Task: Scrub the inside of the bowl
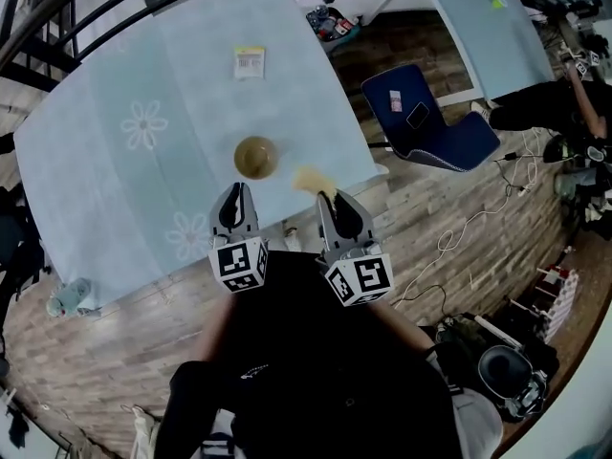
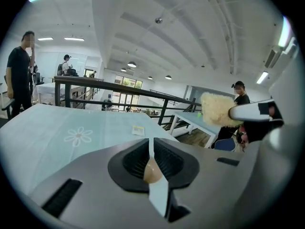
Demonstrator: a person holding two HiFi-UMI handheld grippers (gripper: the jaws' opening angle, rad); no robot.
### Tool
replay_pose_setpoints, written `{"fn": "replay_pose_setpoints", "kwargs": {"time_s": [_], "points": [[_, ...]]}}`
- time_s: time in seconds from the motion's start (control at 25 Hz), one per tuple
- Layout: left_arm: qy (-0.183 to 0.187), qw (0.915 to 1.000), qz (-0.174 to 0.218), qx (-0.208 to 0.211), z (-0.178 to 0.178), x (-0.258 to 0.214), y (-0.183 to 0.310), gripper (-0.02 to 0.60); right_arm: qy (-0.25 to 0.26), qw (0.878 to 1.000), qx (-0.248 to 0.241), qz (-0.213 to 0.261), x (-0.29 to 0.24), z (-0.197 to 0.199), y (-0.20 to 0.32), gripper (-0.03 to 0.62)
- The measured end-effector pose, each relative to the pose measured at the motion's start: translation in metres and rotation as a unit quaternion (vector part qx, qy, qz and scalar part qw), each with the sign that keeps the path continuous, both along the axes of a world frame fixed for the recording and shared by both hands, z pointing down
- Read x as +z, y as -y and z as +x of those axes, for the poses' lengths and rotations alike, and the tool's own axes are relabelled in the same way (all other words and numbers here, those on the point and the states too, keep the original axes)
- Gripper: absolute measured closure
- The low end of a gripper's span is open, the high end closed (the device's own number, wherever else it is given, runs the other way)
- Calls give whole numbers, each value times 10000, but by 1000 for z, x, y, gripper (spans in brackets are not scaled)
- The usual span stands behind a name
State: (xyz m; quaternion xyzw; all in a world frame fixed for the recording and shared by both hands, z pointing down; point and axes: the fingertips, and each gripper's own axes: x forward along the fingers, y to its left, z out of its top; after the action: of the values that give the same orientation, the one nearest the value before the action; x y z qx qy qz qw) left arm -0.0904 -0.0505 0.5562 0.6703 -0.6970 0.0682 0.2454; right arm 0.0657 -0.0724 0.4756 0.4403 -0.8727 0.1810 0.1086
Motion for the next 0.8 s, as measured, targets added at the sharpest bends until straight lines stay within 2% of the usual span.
{"fn": "replay_pose_setpoints", "kwargs": {"time_s": [0.2,0.4,0.48,0.56,0.68,0.8], "points": [[-307,9975,-585,-257,-23,49,2,548,-103,9998,-144,-81,2,-16,6,516],[-550,9936,-894,-425,-32,83,12,548,-171,9995,-217,-151,9,-22,11,516],[-683,9912,-1028,-472,-30,96,16,509,-219,9992,-292,-164,11,-23,15,516],[-811,9876,-1208,-594,-31,111,20,481,-286,9987,-396,-125,13,-25,20,516],[-975,9802,-1539,-770,-32,135,21,479,-387,9981,-465,-68,10,-23,30,516],[-1438,9699,-1749,-896,-31,151,25,479,-446,9982,-392,-82,7,-18,39,516]]}}
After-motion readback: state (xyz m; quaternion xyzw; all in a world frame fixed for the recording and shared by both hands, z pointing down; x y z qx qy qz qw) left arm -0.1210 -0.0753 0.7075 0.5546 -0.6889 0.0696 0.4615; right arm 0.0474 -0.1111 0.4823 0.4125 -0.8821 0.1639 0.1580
